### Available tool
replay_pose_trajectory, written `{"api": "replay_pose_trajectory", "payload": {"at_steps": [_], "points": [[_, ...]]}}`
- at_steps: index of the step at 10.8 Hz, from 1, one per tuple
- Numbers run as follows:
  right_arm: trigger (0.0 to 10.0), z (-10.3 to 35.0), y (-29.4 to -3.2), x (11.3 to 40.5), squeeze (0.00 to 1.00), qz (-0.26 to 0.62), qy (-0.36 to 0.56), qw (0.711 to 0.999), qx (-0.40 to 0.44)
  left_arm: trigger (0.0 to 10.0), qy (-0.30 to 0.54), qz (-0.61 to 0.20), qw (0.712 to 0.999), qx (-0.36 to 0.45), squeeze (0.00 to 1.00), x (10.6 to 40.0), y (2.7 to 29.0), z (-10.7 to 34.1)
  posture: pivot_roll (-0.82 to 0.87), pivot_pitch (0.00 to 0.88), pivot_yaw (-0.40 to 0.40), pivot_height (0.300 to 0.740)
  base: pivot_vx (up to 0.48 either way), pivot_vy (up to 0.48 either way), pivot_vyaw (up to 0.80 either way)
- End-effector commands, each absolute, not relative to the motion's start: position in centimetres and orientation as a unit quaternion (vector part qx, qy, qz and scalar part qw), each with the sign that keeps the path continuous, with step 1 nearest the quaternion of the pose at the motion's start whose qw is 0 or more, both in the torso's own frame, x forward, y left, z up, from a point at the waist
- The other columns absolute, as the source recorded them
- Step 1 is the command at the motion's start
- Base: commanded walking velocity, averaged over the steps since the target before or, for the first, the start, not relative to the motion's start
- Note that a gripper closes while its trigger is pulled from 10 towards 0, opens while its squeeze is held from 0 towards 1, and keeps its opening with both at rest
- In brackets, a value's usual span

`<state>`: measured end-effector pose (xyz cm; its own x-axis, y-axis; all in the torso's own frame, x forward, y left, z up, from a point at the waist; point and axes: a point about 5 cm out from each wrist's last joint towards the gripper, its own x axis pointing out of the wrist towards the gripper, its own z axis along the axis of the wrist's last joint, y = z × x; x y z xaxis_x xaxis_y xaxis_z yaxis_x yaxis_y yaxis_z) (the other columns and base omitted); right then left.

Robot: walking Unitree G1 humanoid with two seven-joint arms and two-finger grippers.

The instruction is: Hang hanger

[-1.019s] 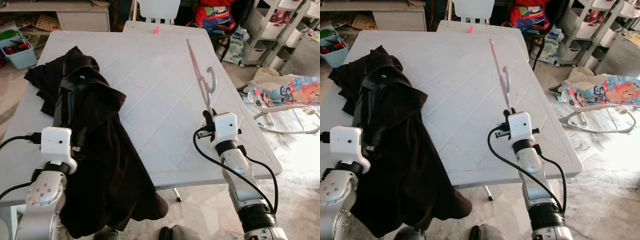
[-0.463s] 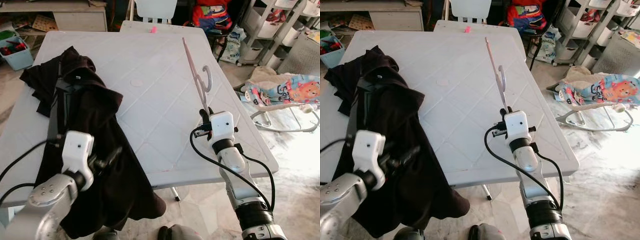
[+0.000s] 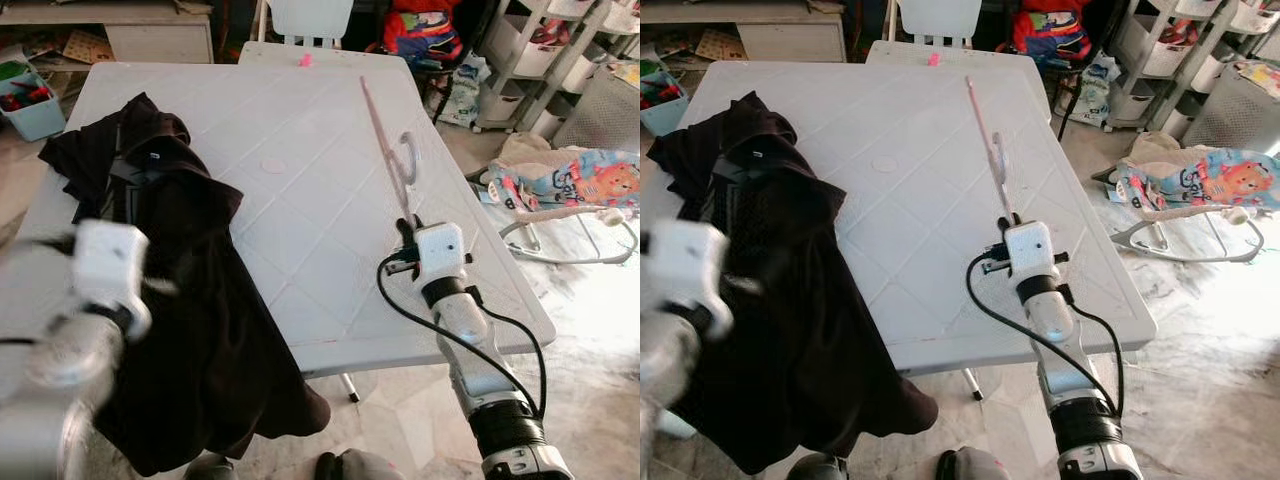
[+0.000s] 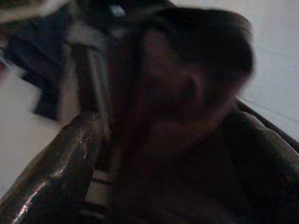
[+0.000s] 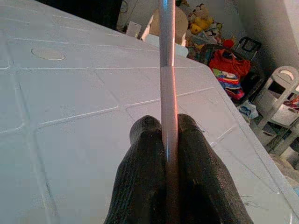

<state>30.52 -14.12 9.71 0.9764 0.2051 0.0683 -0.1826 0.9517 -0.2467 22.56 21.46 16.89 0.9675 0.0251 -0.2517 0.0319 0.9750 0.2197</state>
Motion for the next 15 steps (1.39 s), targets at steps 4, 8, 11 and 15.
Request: {"api": "replay_pose_trajectory", "payload": {"at_steps": [4,8,11,15], "points": [[10.0,7.6,-14.1,30.1,0.00,0.102,0.002,0.989,-0.110,10.0,0.262,-0.010,0.962,0.076,1.00,20.0,21.0,13.3,0.12,0.094,-0.072,0.740,0.000,0.000,0.00],[10.0,7.8,-14.3,30.2,0.00,0.101,-0.002,0.988,-0.119,0.0,0.288,-0.009,0.955,0.071,0.00,20.4,21.7,10.2,0.09,0.085,-0.075,0.740,0.000,0.000,0.00],[10.0,7.8,-14.4,30.2,0.00,0.101,-0.001,0.987,-0.122,0.0,0.273,-0.018,0.959,0.067,0.00,21.6,21.5,9.6,0.08,0.081,-0.080,0.740,0.000,0.000,0.00],[10.0,8.0,-14.7,30.2,0.00,0.099,-0.003,0.987,-0.130,0.0,0.254,-0.048,0.961,0.096,0.00,22.7,20.7,8.8,0.06,0.074,-0.086,0.740,0.000,0.000,0.00]]}}
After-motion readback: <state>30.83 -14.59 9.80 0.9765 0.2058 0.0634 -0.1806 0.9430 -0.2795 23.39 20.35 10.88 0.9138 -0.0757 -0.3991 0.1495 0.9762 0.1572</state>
